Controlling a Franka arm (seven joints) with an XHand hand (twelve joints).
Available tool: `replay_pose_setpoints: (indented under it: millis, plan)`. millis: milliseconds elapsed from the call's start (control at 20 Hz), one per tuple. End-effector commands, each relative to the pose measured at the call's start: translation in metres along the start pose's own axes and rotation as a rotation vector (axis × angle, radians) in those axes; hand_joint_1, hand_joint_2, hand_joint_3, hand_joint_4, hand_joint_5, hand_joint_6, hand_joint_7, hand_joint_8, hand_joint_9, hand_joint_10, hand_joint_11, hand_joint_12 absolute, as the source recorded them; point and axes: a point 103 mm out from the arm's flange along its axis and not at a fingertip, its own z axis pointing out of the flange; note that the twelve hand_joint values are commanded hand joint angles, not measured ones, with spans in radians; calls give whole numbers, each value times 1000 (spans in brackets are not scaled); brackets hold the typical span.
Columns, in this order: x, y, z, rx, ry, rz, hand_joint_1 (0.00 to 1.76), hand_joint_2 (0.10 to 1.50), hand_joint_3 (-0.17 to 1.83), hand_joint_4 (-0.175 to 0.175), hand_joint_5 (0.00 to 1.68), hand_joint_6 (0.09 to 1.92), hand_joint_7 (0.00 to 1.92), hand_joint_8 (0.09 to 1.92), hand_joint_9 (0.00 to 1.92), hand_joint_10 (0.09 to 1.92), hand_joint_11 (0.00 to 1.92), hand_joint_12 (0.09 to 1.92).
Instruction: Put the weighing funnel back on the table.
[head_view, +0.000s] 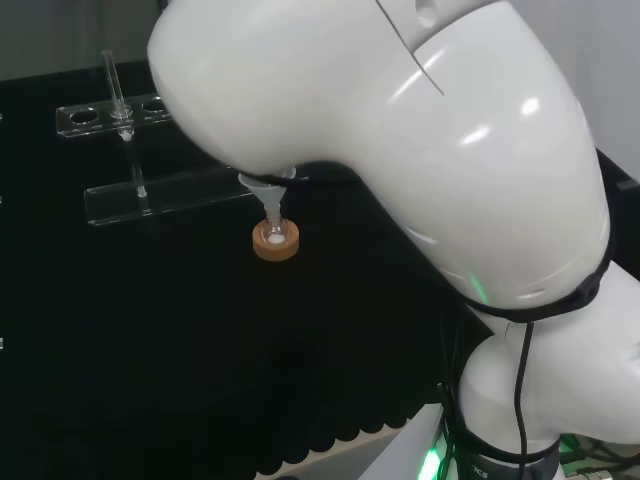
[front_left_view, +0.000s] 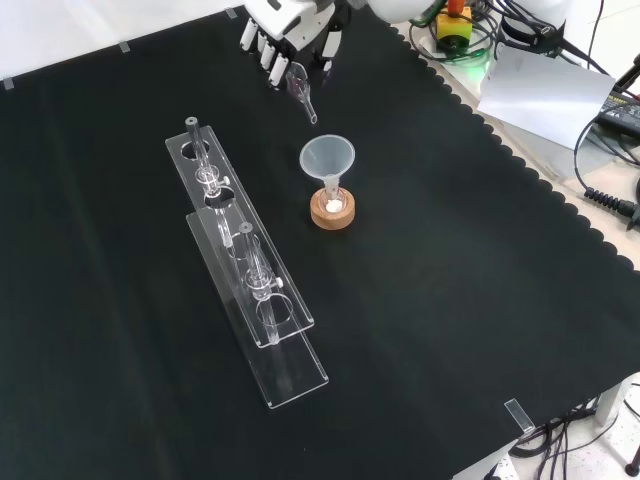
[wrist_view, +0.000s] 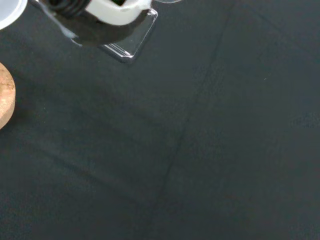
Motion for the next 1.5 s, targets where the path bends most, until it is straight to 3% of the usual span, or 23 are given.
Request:
replay_pose_setpoints:
  millis: [50, 850, 1500]
  plan:
    - [-12, 5, 13, -8, 109, -12, 1048, 841, 509, 175, 1042, 1010, 1038, 588, 1277, 256, 822, 1086]
    - [-33, 31, 67, 0, 324, -3, 1047, 843, 507, 174, 1040, 1012, 1036, 590, 1278, 255, 800, 1095]
    - [-35, 58, 103, 19, 378, 1, 1050, 846, 503, 164, 1037, 1015, 1036, 594, 1282, 257, 804, 1102]
